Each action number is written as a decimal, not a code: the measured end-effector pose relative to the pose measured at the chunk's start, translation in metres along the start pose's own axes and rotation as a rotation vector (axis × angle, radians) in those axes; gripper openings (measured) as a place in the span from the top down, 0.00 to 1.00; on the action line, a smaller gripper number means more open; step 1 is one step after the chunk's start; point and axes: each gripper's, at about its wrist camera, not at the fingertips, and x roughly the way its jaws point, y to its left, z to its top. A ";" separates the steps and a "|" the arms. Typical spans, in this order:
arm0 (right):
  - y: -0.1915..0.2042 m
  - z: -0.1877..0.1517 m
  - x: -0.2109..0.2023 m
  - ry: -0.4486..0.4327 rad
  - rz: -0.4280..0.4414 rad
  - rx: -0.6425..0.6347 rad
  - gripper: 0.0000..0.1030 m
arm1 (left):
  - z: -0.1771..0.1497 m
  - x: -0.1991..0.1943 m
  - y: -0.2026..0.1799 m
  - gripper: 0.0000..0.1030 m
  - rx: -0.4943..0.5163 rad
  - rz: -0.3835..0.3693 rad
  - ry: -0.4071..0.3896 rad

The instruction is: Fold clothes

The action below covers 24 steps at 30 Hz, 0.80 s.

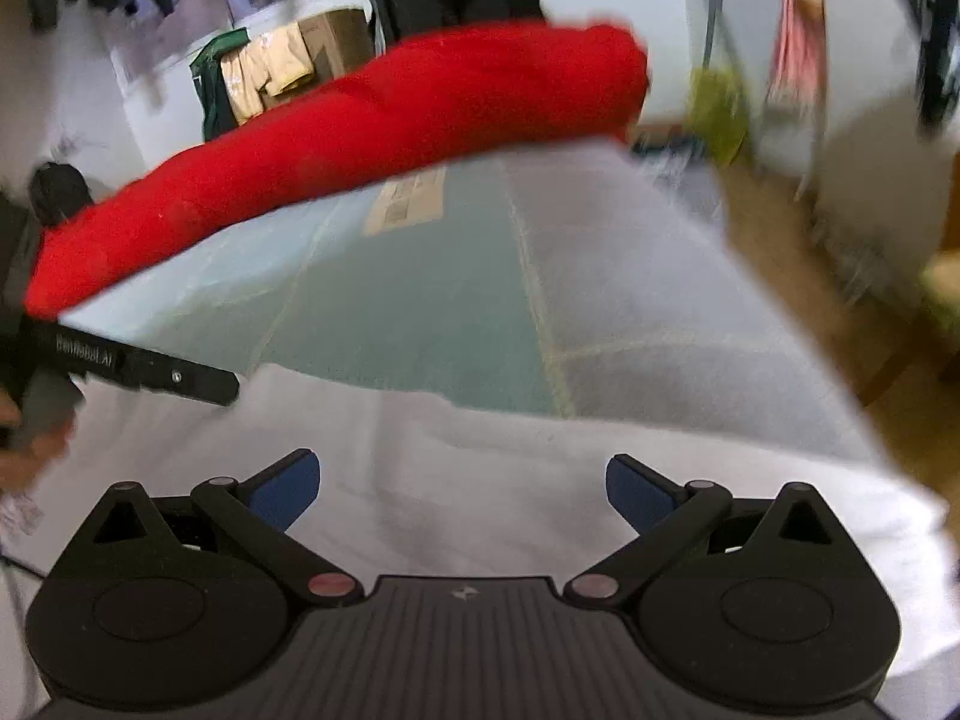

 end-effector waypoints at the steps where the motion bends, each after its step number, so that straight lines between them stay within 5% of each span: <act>1: -0.009 -0.002 0.005 0.011 -0.009 0.003 0.00 | 0.001 -0.001 0.000 0.02 -0.004 0.001 -0.003; 5: -0.048 -0.007 -0.009 -0.030 -0.036 0.034 0.00 | 0.002 -0.002 -0.002 0.02 0.010 0.003 -0.002; 9: -0.055 0.003 -0.016 0.000 -0.174 0.097 0.00 | 0.002 -0.021 -0.007 0.02 0.016 0.012 -0.034; 14: -0.040 0.005 -0.024 -0.038 -0.093 0.115 0.00 | -0.001 -0.025 -0.002 0.02 0.024 0.043 -0.019; 17: -0.058 -0.002 -0.027 -0.042 -0.155 0.178 0.00 | -0.006 -0.014 0.013 0.02 -0.007 0.074 0.038; 21: -0.101 -0.015 -0.036 -0.032 -0.189 0.298 0.00 | -0.009 -0.014 0.016 0.02 -0.006 0.060 0.018; 24: -0.124 -0.017 -0.039 -0.043 -0.213 0.240 0.00 | -0.007 -0.014 0.015 0.02 0.003 0.091 0.019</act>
